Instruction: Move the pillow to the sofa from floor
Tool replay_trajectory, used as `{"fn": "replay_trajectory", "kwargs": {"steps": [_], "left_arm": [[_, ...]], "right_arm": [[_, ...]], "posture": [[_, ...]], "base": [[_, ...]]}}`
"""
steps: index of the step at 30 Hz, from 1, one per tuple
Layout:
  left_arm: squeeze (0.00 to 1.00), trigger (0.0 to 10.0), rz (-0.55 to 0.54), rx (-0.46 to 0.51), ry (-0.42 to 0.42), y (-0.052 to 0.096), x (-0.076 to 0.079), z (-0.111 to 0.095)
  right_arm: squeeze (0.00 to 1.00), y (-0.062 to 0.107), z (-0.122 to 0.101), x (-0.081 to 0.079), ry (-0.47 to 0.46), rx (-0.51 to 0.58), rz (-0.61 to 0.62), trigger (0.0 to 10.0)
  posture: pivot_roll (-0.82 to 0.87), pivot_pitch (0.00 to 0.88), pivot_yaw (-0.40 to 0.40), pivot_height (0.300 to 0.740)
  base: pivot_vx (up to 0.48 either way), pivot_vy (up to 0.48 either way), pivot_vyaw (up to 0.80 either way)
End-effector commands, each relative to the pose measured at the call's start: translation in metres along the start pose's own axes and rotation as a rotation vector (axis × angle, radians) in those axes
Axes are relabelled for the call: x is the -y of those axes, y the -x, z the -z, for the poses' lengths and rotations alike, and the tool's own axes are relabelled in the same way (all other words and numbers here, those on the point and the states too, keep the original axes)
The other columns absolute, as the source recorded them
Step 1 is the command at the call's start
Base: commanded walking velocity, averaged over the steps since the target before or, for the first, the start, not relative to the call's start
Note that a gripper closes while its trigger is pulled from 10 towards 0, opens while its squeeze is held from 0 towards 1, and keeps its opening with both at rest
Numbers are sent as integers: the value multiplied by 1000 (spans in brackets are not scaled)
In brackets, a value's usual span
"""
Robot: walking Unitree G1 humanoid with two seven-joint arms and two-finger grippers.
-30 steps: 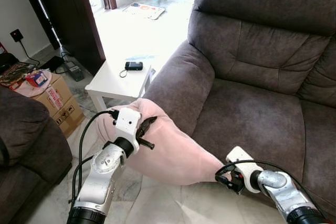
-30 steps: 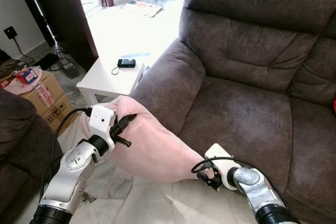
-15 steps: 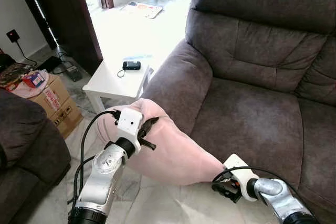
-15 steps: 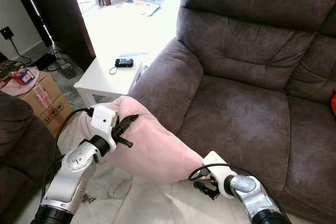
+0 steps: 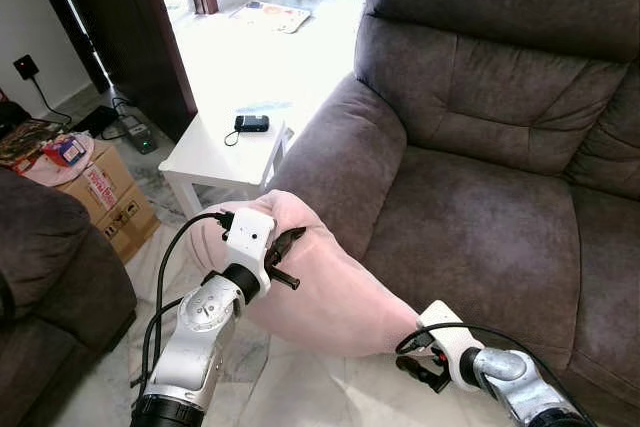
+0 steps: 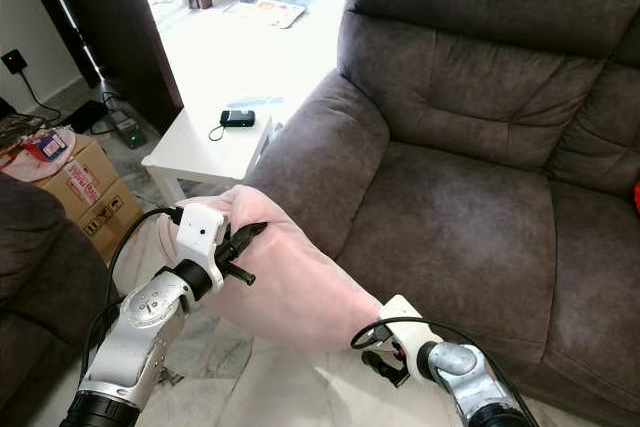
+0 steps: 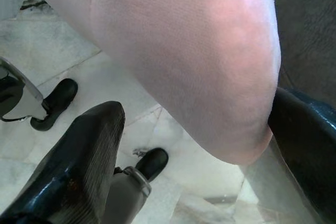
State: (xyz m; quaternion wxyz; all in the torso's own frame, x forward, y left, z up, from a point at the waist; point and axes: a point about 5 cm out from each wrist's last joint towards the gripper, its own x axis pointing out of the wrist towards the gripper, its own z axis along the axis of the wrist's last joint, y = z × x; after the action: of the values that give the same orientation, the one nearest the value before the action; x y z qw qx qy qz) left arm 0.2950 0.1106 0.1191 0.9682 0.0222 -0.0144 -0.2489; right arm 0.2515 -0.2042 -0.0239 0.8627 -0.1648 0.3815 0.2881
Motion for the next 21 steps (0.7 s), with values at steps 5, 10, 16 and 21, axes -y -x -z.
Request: {"fn": "replay_trajectory", "kwargs": {"steps": [5,10,16,21], "left_arm": [[0,10000,22,94,-13,-5,1,-21],[0,10000,32,99,-4,-6,2,-23],[0,10000,39,97,-3,-5,3,-22],[0,10000,39,97,0,-6,2,-22]], "right_arm": [[0,-2,-1,-2,5,-1,-4,10000],[0,-5,0,-4,-4,2,20,10000],[0,-7,1,-7,-29,3,28,10000],[0,-8,3,-9,-44,2,31,3961]], "posture": [[142,100,16,740],[145,101,15,740],[145,101,15,740],[146,99,16,740]], "base": [[0,0,0],[0,0,0],[0,0,0],[0,0,0]]}}
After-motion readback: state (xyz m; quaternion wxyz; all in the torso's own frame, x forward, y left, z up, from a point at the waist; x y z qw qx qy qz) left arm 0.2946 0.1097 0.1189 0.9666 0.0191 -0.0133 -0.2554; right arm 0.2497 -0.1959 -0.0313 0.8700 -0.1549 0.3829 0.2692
